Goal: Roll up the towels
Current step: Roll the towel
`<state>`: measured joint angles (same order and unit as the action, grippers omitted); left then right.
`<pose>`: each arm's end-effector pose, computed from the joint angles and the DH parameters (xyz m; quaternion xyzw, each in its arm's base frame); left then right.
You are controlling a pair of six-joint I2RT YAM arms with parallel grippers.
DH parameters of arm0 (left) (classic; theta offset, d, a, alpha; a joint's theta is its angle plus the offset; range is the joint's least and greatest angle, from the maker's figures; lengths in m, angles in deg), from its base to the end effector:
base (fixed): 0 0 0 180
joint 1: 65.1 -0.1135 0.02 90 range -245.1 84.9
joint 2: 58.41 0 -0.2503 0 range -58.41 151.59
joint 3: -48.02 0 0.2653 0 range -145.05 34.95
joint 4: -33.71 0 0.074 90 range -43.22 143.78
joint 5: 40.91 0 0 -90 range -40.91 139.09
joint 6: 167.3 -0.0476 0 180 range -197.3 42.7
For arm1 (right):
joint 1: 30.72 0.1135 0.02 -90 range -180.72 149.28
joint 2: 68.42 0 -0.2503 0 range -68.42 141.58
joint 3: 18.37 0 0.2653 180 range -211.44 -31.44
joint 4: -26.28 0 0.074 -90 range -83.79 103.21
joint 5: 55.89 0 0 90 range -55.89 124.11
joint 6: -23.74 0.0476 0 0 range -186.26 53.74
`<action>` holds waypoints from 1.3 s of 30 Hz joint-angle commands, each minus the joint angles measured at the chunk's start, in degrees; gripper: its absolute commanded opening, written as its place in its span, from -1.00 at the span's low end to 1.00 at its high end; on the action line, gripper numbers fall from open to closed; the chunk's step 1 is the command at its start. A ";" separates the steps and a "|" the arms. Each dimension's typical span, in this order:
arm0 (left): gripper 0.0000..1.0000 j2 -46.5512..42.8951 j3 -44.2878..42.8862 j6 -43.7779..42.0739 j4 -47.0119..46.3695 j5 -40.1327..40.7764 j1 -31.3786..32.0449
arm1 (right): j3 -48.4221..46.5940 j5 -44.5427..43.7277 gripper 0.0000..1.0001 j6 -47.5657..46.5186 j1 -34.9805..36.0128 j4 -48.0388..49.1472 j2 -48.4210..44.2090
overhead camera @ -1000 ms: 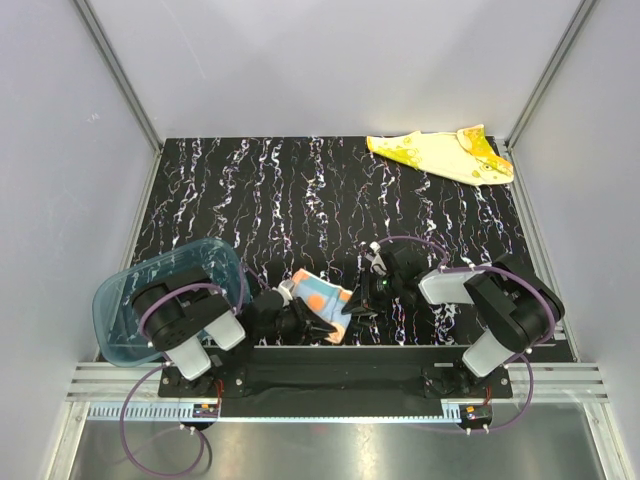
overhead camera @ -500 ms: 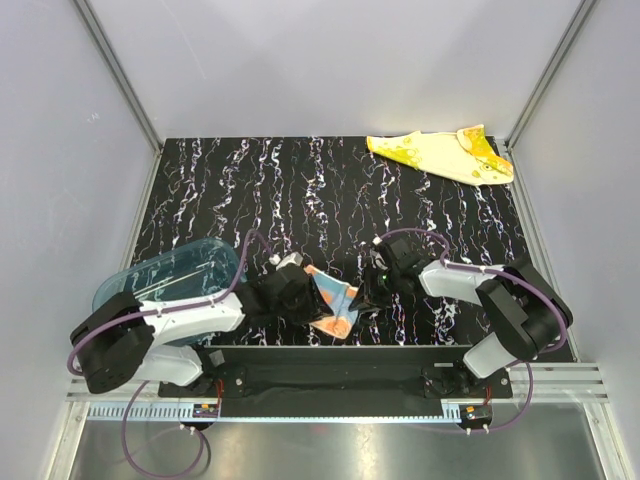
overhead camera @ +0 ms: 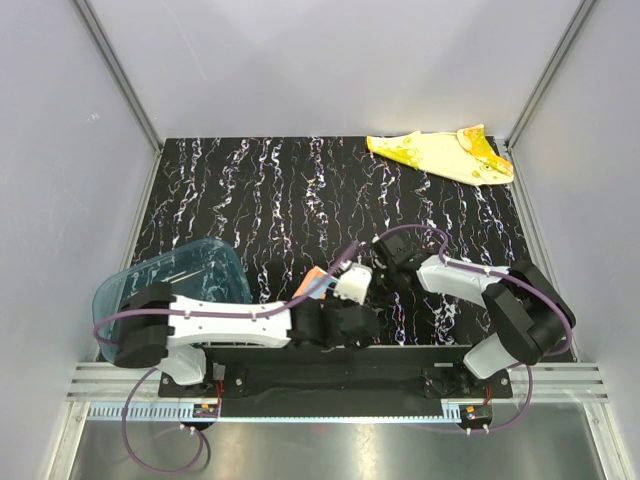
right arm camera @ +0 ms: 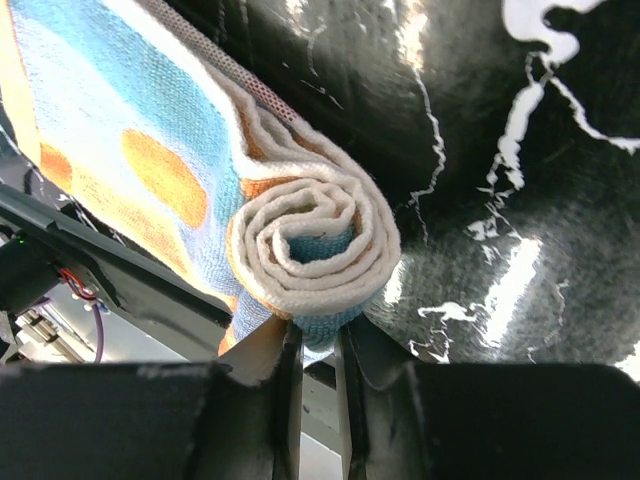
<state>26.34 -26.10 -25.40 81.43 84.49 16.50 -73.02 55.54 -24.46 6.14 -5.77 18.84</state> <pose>0.0736 -0.3096 0.2178 0.1548 0.9072 -0.1232 0.3713 0.2153 0.1832 0.1136 0.0006 0.9595 0.2769 0.0517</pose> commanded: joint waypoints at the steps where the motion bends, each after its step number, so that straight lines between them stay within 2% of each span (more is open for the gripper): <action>1: -0.10 4.97 -4.32 -8.12 -2.04 5.12 2.24 | -1.92 -2.45 -0.70 -0.76 0.76 -3.25 -1.48; 5: -0.10 9.99 -5.65 -7.25 -2.04 4.86 2.51 | -2.36 -2.80 -0.70 -0.67 1.02 -4.30 -1.57; 13: -0.10 10.61 -1.09 -8.92 -11.00 -0.77 2.68 | -2.98 -2.71 -0.71 -0.84 1.11 -4.31 -0.34; 18: -0.10 12.37 0.06 -9.62 -12.85 -2.17 2.86 | -3.15 -2.62 -0.73 -0.58 1.11 -4.31 0.54; 39: -0.11 15.62 7.36 -2.77 -11.64 -0.07 4.09 | -4.30 -2.62 -0.74 -0.84 1.19 -4.75 2.82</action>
<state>40.06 -20.40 -30.45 67.62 84.81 19.47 -75.52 54.56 -24.46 6.75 -9.88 20.72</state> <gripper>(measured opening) 0.444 0.206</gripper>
